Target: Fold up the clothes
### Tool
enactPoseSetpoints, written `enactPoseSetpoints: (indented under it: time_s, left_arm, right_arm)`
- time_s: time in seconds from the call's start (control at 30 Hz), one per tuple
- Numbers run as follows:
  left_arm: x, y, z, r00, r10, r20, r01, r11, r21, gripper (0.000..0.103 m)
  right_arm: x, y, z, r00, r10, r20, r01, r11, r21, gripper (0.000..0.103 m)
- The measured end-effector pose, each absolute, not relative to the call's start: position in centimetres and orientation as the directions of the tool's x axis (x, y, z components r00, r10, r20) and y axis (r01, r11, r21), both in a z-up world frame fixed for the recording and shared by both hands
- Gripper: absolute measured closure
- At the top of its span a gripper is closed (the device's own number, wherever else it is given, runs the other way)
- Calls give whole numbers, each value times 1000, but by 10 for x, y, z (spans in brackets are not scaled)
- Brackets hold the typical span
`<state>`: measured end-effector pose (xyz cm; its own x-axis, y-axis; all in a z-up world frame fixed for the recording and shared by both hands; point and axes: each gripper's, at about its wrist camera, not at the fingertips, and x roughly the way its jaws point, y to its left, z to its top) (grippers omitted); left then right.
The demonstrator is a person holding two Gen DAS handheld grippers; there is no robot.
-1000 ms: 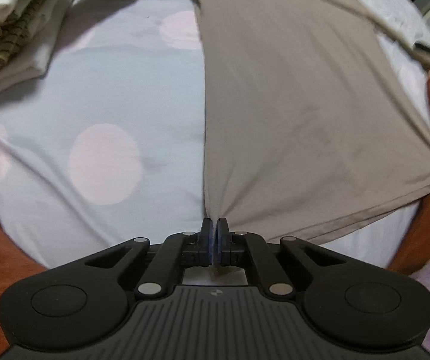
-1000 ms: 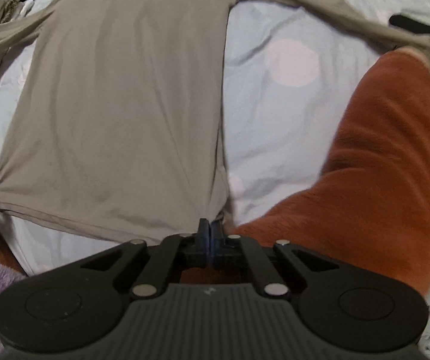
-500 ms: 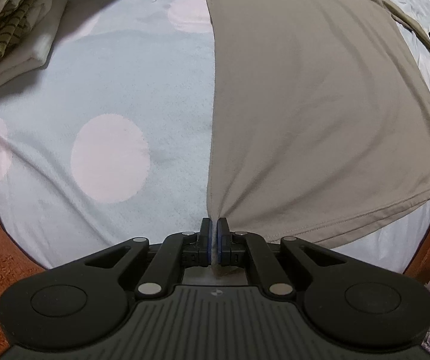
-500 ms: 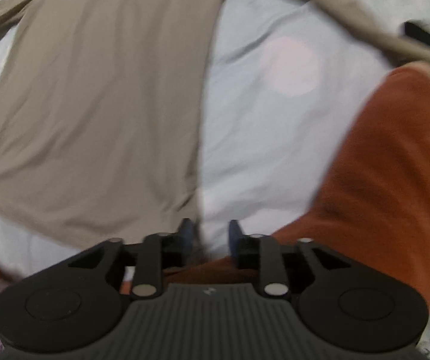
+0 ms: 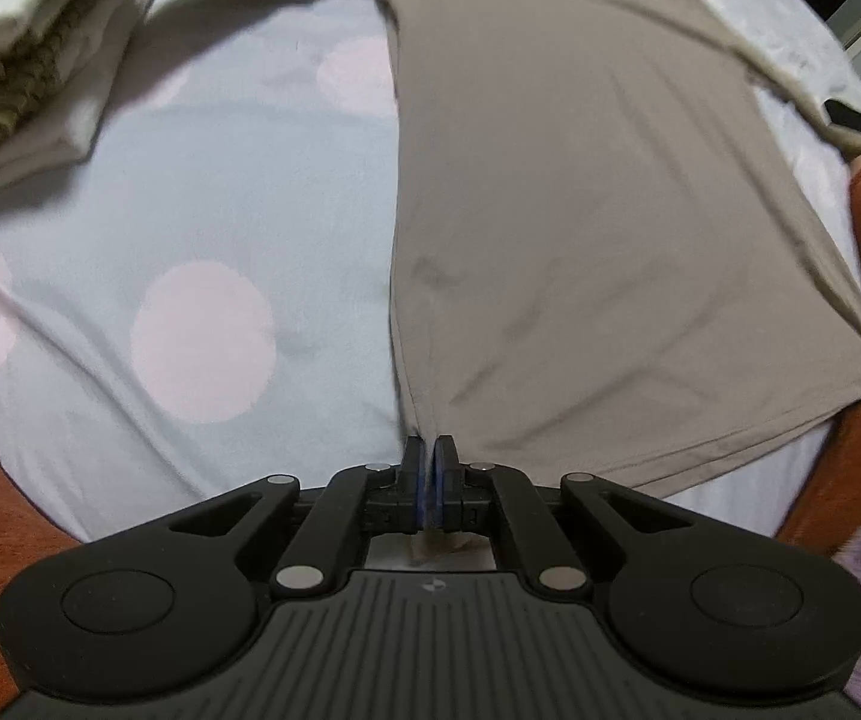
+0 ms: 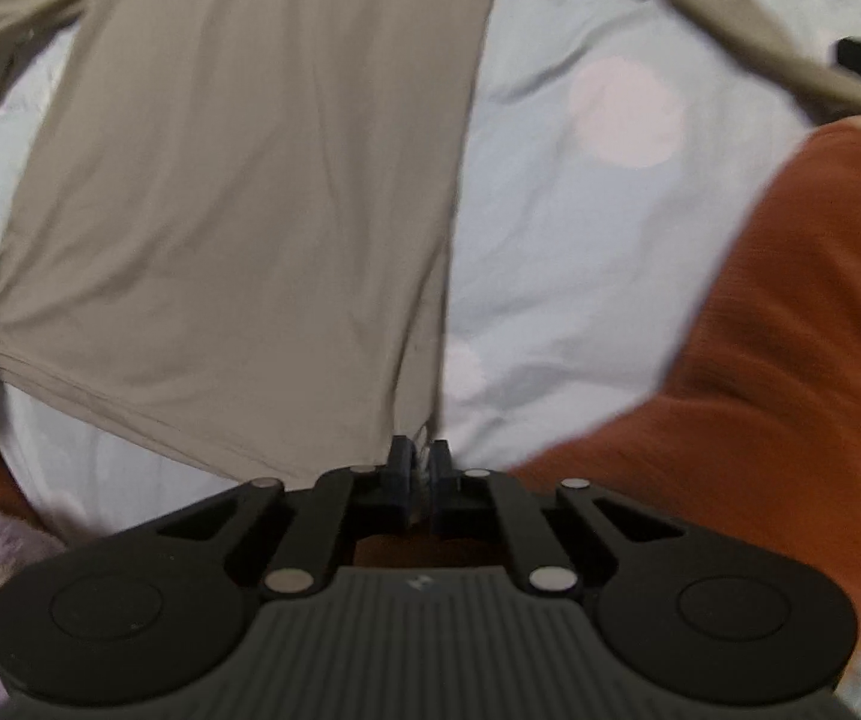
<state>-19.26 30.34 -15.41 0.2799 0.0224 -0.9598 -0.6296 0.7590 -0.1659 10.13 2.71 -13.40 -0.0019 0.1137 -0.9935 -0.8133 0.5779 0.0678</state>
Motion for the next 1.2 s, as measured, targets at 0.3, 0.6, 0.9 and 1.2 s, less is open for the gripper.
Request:
enactPoseSetpoints:
  time_s: [0.3,0.6,0.9,1.2]
  left_arm:
    - [-182,308,-175,179,-24,-983,-613,779,-131,99]
    - [-194,334,-151,295,35,-955,-671,719,-182,73]
    - [-244,414,-53,354,427,-832,-834,546,-75,69]
    - [-291,513,-14,193,637,-746,-967,253,-35,48]
  right_arm:
    - [100,35,-142,-3,85,-996,-813,580,52,98]
    - [107,39,-129,55,192,-980,-792,606,74,77]
    - [109,64,-113,103,324,-940,-787,605,122,76]
    - [111,97,-115,75,357,-931,-791,590,162,76]
